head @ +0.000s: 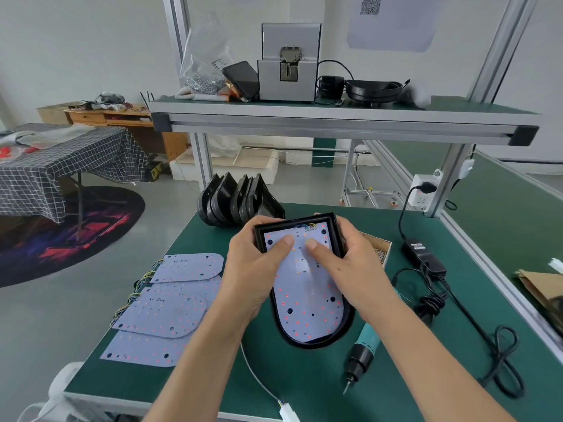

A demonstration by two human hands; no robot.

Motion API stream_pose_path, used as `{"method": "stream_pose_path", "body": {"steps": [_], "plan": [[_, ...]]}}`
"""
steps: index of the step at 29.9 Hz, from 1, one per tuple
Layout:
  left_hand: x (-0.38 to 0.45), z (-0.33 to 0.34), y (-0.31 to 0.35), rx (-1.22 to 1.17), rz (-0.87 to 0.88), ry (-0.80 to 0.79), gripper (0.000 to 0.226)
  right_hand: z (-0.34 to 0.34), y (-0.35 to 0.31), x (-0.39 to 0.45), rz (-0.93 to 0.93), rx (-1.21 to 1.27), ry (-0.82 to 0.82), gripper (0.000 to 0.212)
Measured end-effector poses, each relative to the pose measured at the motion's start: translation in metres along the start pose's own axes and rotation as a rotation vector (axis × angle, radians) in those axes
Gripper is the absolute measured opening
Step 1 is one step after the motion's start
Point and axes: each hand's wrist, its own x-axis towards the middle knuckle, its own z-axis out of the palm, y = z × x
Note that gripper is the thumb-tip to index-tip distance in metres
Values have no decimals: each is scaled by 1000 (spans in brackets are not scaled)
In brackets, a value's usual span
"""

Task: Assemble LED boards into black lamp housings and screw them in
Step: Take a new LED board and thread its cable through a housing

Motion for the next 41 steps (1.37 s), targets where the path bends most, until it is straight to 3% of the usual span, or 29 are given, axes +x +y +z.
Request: {"method": "stream_pose_path", "body": {"steps": [17, 21, 31, 34, 38, 41], "plan": [[-5, -8, 1, -30, 8, -36, 32, 7, -5, 2, -41, -58, 60, 30], [-6, -9, 4, 24, 27, -107, 37, 5, -4, 2, -24, 5, 60, 30], [-7, 3, 1, 116, 40, -42, 33, -1, 2, 2, 10, 28, 42, 24], [-6, -2, -1, 24, 18, -139, 31, -3, 5, 1, 36, 104, 60, 25], [-1, -10, 0, -168, -96, -232, 57, -5, 4, 1, 90, 288, 103, 32], [0, -8, -3, -30, -38, -302, 32, -3, 4, -1, 105, 365, 88, 37]]}}
